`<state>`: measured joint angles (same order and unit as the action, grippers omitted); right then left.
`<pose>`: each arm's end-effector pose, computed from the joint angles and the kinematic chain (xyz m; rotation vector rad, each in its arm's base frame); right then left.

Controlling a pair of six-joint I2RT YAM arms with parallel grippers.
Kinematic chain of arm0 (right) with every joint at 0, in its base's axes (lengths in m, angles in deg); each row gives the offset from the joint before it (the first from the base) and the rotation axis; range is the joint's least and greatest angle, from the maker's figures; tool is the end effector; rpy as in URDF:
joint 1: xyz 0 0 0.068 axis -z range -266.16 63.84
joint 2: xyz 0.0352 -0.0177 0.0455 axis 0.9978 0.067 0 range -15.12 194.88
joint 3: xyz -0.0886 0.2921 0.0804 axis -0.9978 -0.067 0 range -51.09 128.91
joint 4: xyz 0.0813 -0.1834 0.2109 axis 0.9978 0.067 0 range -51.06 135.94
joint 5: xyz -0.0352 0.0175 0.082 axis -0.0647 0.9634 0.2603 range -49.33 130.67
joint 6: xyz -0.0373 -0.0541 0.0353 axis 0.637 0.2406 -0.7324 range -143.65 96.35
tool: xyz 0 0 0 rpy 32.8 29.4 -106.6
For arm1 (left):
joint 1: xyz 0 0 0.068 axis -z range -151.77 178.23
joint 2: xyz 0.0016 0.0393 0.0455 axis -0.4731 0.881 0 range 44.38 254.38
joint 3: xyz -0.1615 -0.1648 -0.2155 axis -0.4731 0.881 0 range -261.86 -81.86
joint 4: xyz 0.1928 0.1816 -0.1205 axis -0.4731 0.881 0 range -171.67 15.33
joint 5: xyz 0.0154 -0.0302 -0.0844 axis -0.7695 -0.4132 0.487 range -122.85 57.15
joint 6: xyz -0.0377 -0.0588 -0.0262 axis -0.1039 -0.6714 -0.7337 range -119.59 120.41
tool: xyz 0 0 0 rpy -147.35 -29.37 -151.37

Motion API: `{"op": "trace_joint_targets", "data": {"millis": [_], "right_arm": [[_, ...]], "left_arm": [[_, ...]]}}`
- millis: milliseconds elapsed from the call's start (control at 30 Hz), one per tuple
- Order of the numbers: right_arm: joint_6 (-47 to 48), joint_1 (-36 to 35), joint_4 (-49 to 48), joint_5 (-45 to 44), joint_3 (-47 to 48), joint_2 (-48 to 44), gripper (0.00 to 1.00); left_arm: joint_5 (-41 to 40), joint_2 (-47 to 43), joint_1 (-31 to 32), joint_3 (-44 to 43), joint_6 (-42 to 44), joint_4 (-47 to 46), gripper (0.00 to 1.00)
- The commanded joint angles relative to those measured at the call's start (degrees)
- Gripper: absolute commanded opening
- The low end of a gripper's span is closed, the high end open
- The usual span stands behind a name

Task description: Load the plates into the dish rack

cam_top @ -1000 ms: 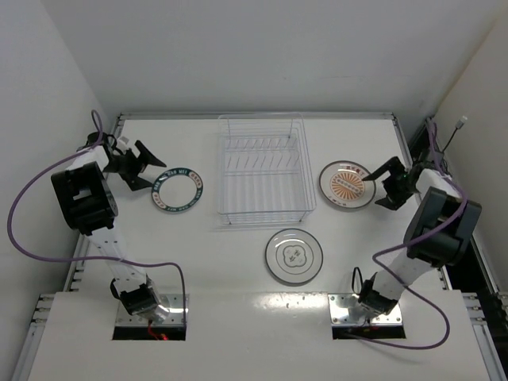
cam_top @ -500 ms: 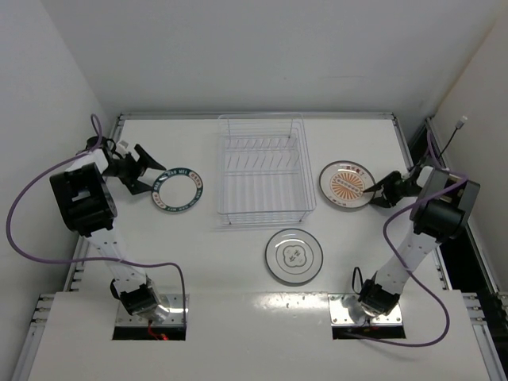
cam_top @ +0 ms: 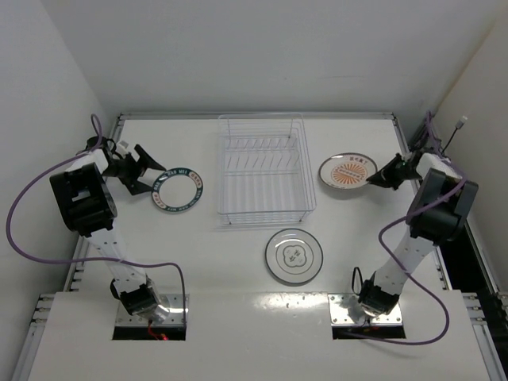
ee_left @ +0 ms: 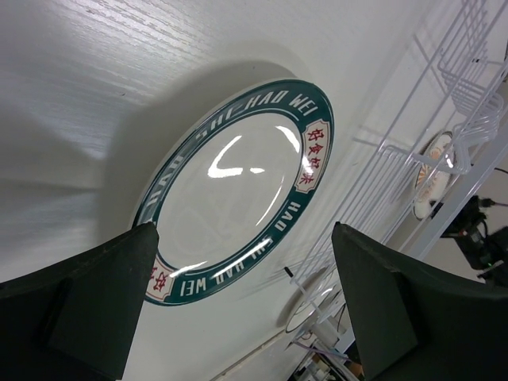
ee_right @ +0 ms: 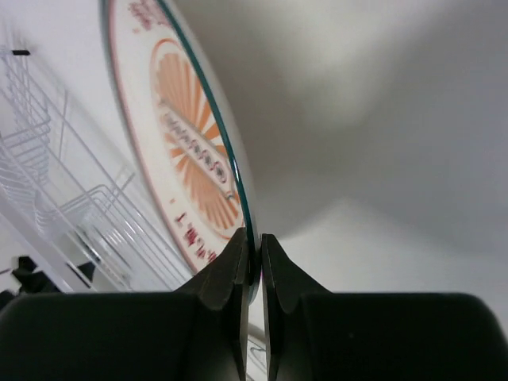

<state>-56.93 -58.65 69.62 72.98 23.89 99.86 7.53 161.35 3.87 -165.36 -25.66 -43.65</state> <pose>0.4078 -0.1747 0.1412 1.2625 2.4182 0.8117 0.4376 0.1536 0.1703 -0.9919 2.4814 -0.9871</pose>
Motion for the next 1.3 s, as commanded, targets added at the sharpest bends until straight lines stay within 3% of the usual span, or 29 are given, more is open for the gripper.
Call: {"op": "trace_joint_targets", "data": {"millis": [0,200,300,367,467,700,1033,1267], "right_arm": [[-1.2,-2.3,-1.1,-7.3,6.2,-12.3,0.0],[-2.2,-11.7,3.2,-24.5,20.5,-17.9,0.0],[0.9,-18.7,7.2,-29.9,30.4,-15.4,0.0],[2.7,-22.0,11.6,-35.3,37.2,-11.5,0.0],[5.4,-28.1,14.5,-42.1,42.5,-7.4,0.0],[9.0,-38.7,17.5,-55.9,45.3,-2.9,0.0],[12.5,-42.8,19.1,-60.9,46.5,-0.2,0.0],[13.8,-47.5,21.9,-65.9,50.2,3.9,0.0]], "left_arm": [[-1.3,-3.1,-0.4,0.1,0.8,0.5,0.9],[-4.6,-3.7,-0.4,-0.4,0.8,2.5,0.91],[-5.8,-3.7,-0.4,-0.4,0.8,3.0,0.91],[-5.8,-3.2,-0.4,-0.4,0.8,3.6,1.0],[-7.8,-3.8,-0.4,0.3,1.4,4.2,1.0],[-9.4,-3.8,-0.4,0.3,-0.1,5.4,1.0],[-10.0,-3.8,-1.5,1.3,-1.3,4.8,1.0],[-10.5,-3.8,-1.5,1.3,-0.2,4.8,0.92]]}}
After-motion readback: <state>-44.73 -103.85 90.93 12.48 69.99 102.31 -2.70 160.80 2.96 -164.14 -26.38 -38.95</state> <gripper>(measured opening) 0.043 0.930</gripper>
